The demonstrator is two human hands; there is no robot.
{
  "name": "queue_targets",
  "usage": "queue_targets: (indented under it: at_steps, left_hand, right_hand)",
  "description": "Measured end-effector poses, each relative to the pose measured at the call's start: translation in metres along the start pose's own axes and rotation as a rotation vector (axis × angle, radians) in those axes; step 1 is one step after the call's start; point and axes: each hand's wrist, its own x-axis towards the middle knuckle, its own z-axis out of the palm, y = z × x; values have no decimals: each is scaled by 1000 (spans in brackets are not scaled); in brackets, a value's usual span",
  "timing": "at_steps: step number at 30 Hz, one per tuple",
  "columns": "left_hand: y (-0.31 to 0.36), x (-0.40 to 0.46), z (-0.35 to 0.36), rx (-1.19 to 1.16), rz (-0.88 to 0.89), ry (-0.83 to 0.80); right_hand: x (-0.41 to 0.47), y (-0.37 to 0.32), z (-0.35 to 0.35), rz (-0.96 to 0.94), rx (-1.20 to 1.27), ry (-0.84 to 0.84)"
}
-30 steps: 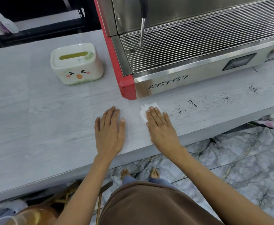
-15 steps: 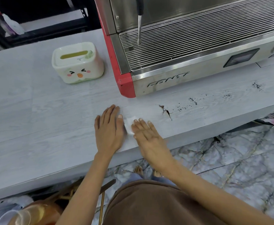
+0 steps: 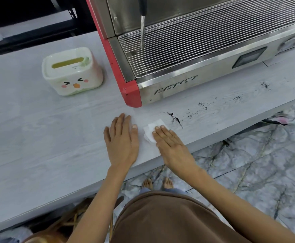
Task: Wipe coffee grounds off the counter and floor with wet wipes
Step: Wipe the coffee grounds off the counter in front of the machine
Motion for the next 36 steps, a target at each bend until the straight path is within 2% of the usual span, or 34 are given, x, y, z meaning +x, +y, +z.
queue_targets:
  at_steps: [9, 15, 22, 31, 36]
  left_hand:
    - [17, 10, 10, -9, 60, -41]
    - [15, 10, 7, -156, 26, 3]
    - [14, 9, 7, -257, 1, 44]
    - [12, 9, 6, -317, -9, 57]
    - [12, 9, 7, -296, 3, 63]
  right_hand:
    - [5, 38, -22, 138, 75, -40]
    - [-5, 20, -27, 148, 120, 94]
    - [13, -23, 6, 46, 41, -68]
    - [51, -18, 20, 186, -34, -90]
    - [50, -4, 13, 290, -48, -36]
